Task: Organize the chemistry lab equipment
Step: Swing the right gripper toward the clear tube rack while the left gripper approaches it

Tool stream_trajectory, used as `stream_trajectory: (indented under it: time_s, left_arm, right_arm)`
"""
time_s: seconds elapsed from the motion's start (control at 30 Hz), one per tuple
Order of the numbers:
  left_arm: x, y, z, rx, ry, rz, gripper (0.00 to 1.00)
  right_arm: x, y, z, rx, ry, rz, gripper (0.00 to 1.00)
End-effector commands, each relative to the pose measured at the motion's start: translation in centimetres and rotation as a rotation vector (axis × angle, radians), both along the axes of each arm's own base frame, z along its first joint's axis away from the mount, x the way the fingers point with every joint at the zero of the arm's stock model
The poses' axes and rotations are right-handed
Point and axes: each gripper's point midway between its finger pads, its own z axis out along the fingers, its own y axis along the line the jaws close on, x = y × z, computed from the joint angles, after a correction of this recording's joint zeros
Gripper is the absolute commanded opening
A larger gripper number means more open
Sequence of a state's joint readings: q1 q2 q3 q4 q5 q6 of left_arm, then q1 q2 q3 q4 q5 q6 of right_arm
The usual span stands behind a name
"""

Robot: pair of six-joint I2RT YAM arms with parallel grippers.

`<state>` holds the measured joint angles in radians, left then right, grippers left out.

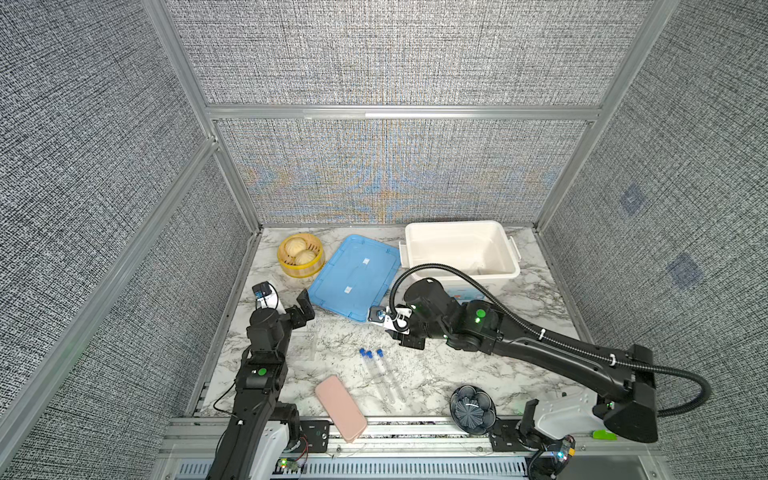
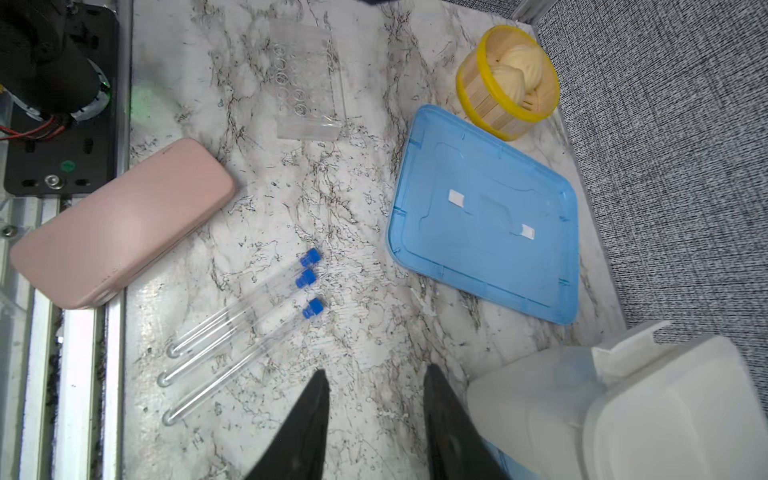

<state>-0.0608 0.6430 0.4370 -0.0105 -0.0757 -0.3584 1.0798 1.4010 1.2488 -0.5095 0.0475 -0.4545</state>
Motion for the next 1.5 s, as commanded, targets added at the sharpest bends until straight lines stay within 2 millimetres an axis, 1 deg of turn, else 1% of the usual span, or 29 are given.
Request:
stream_trajectory:
  time_s: [0.0,0.07,0.13,0.2,0.3,0.37,0.4,0.5,0.53,0.6,0.67,0.7,0.73,0.83,0.93,0.97,1.03,1.07,1.1,1.17,1.27,1.33,1.4,1.47]
  left_arm:
    - [-1.0,0.8,-0.6,-0.043,0.105,0.061,0.99]
    - [-1.9,1.6,-0.6,-0.069,0.152,0.124,0.99]
    - [-2.3,1.2,-0.4,-0.093,0.169,0.105,0.99]
    - [-2.9,0.7,-0.3,-0.15,0.174,0.099,0.99]
    - [-4.1,1.5,-1.2,-0.312,0.173,0.211,0.99]
    - [-4.3,1.2,-1.0,-0.346,0.161,0.197,0.99]
    - [-4.6,1.3,-1.1,-0.356,0.18,0.214,0.99]
    - [-5.7,2.1,-1.9,-0.319,0.293,0.276,0.99]
    - [-6.1,2.4,-2.4,-0.289,0.347,0.293,0.99]
    - [-7.1,3.2,-3.1,-0.242,0.439,0.35,0.99]
    - [-8.2,4.1,-3.4,-0.207,0.52,0.406,0.99]
    - [-8.5,4.4,-3.5,-0.199,0.552,0.428,0.99]
    - [-8.8,4.7,-3.4,-0.191,0.579,0.447,0.99]
    - [-8.6,5.2,-2.8,-0.151,0.612,0.457,0.99]
    - [-8.2,6.0,-2.5,-0.102,0.621,0.48,0.99]
    - [-8.1,6.3,-2.5,-0.092,0.625,0.49,0.99]
    - [-7.8,6.5,-2.8,-0.088,0.641,0.498,0.99]
    - [-7.5,6.5,-3.0,-0.091,0.649,0.494,0.99]
    - [-7.2,6.5,-3.3,-0.096,0.656,0.487,0.99]
    - [-6.6,6.5,-4.1,-0.108,0.68,0.478,0.99]
    - [-5.9,6.4,-5.3,-0.157,0.736,0.457,0.99]
    - [-5.7,6.4,-5.9,-0.207,0.777,0.453,0.99]
    - [-5.5,6.8,-6.3,-0.221,0.799,0.46,0.99]
    - [-5.5,7.2,-6.8,-0.234,0.817,0.475,0.99]
  right_arm:
    - [0.6,1.1,0.3,0.111,0.003,-0.082,0.38]
    - [0.1,1.7,-0.6,0.137,0.031,-0.074,0.4]
    - [-0.2,2.4,-1.4,0.155,0.048,-0.069,0.4]
    - [0.0,3.1,-2.5,0.166,0.04,-0.107,0.41]
    - [-0.3,3.7,-4.4,0.165,0.063,-0.149,0.41]
    - [-0.4,3.8,-5.3,0.172,0.076,-0.181,0.41]
    - [-0.5,3.9,-5.7,0.184,0.087,-0.188,0.41]
    - [-1.2,4.6,-6.3,0.207,0.133,-0.162,0.42]
    - [-1.6,4.9,-6.8,0.2,0.156,-0.139,0.43]
    - [-2.8,5.9,-7.5,0.183,0.203,-0.057,0.44]
    - [-3.2,7.4,-7.9,0.186,0.228,-0.012,0.46]
    - [-3.3,8.2,-8.0,0.195,0.231,0.013,0.61]
    - [-3.5,9.2,-8.2,0.206,0.234,0.041,0.98]
    - [-3.9,12.1,-8.2,0.262,0.238,0.133,0.99]
    - [-4.9,15.0,-8.2,0.338,0.219,0.276,0.99]
    - [-5.1,16.0,-8.6,0.366,0.2,0.33,0.99]
    - [-6.2,17.3,-10.1,0.392,0.122,0.473,0.99]
    - [-6.0,17.9,-10.6,0.415,0.099,0.491,0.99]
    - [-5.5,18.6,-10.9,0.433,0.098,0.479,0.99]
    - [-4.4,19.7,-12.0,0.429,0.143,0.475,0.99]
    - [-2.8,20.9,-12.6,0.429,0.125,0.43,0.99]
    - [-1.4,21.1,-12.9,0.431,0.122,0.364,0.99]
    - [0.0,21.1,-13.3,0.436,0.13,0.305,0.99]
    - [0.8,21.0,-13.7,0.425,0.156,0.29,0.99]
